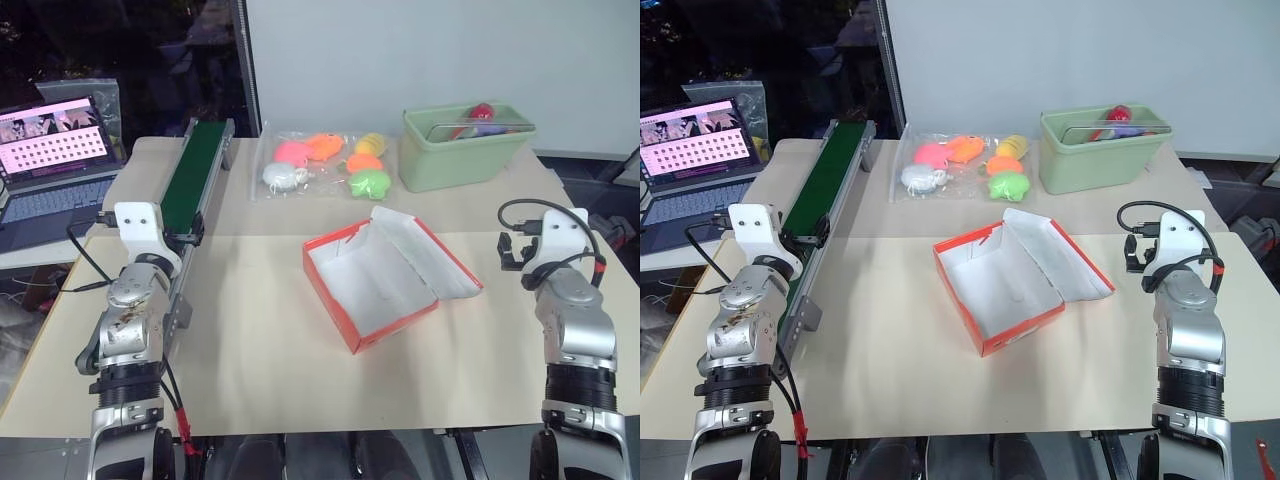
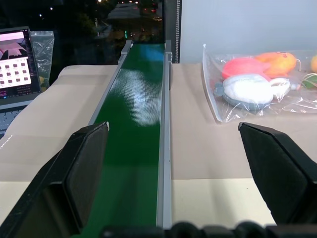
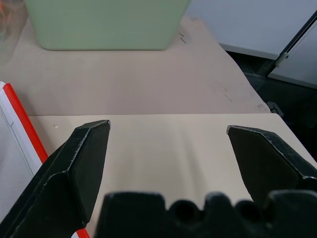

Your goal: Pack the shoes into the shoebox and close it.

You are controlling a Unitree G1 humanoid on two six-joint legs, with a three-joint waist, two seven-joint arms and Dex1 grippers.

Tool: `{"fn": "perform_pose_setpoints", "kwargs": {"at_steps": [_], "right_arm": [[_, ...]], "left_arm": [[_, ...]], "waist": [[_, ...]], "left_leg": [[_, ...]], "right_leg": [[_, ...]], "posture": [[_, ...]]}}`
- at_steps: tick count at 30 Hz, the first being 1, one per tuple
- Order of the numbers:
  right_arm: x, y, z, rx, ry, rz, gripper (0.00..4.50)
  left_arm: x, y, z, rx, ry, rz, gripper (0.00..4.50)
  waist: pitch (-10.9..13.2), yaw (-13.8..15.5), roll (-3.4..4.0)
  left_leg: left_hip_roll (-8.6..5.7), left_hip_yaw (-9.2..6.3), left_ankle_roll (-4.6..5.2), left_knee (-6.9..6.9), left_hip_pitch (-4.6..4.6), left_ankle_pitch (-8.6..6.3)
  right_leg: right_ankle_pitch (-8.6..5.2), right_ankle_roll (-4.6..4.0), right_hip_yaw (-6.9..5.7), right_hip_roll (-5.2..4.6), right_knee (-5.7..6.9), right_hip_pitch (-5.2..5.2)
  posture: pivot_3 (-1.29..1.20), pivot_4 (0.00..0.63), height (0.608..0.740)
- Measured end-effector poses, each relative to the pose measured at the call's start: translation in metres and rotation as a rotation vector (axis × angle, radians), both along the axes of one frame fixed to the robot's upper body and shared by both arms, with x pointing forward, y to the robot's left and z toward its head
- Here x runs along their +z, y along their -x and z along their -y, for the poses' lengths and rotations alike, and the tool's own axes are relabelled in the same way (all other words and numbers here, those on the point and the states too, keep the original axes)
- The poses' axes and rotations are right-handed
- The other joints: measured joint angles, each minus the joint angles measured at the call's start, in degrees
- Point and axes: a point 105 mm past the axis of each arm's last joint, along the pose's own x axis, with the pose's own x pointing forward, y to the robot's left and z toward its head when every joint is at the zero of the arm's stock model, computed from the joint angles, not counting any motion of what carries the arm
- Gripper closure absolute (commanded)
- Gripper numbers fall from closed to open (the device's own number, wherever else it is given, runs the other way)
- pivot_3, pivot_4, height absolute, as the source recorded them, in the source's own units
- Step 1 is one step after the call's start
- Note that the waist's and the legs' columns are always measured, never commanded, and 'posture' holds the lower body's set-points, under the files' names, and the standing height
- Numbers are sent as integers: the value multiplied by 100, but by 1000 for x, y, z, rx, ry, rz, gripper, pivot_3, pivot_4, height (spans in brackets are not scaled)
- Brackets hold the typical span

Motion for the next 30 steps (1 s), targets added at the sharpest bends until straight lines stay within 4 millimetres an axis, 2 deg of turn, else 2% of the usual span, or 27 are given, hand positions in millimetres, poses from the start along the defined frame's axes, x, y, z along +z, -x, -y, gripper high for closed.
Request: {"fn": "perform_pose_setpoints", "kwargs": {"at_steps": [2,4,5,6,7,8,9,10,11,15,16,19,23,30], "right_arm": [[0,0,-1,3,-3,2,60],[8,-6,-17,71,-68,30,60],[31,-16,-55,251,-179,83,60],[56,-18,-91,420,-211,140,60],[88,-12,-142,670,-220,189,60],[108,0,-177,845,-204,222,60],[120,14,-204,994,-180,233,60],[121,32,-230,1163,-160,207,60],[112,42,-243,1258,-156,156,60],[74,57,-263,1431,-165,-52,60],[64,65,-271,1502,-137,-108,60],[50,71,-283,1575,-122,-163,60],[37,59,-288,1530,-95,-181,60],[23,41,-305,1419,-78,-154,60]], "left_arm": [[0,0,0,-1,-3,0,0],[0,1,-2,-1,-11,-1,0],[0,5,-6,1,-19,0,0],[0,7,-6,-6,-19,1,0],[3,9,-2,-27,-23,11,0],[5,10,0,-39,-24,20,0],[7,11,1,-51,-23,26,0],[7,15,1,-63,-26,24,0],[5,19,-4,-64,-31,15,0],[-3,35,-21,-74,-71,-41,0],[-4,44,-24,-117,-117,-70,0],[1,58,-30,-162,-174,-88,0],[0,73,-35,-201,-202,-133,0],[0,82,-37,-229,-204,-171,0]], "waist": [[0,0,0],[1,-38,2],[7,-131,11],[17,-198,27],[18,-246,29],[17,-245,28],[12,-205,19],[0,-147,-1],[-5,-92,-9],[0,32,-18],[0,13,-22],[1,3,-24],[1,1,-24],[1,-7,-24]], "left_leg": [[0,0,0,0,0,0],[1,2,0,0,0,0],[7,12,0,0,3,0],[16,13,0,-1,5,0],[17,3,0,-3,6,0],[28,-12,0,-4,9,0],[36,-30,0,-5,6,0],[46,-34,-1,-8,5,-2],[46,-42,-2,-8,0,-3],[5,-16,-3,3,-13,0],[6,-9,-3,3,-10,0],[12,-10,-3,3,-3,0],[16,-10,-3,3,-2,0],[16,-8,-4,2,-3,-1]], "right_leg": [[0,0,0,0,0,0],[1,-1,5,1,4,-5],[6,-7,17,6,10,-11],[11,-12,27,11,12,-18],[10,-11,22,20,15,-13],[9,-11,2,29,13,-8],[8,-11,-17,38,8,-4],[8,-12,-22,47,6,-1],[8,-12,-30,45,8,5],[7,-10,-25,-7,-7,-9],[8,-8,-21,-7,-15,-4],[8,-9,-21,0,-10,-4],[5,-13,-21,4,-3,-9],[5,-13,-20,4,0,-13]], "posture": [[0,150,729],[0,150,729],[0,150,729],[0,150,729],[0,150,729],[0,150,729],[0,150,729],[0,150,729],[0,150,729],[0,150,729],[0,150,729],[0,150,729],[0,150,729],[0,150,729]]}}
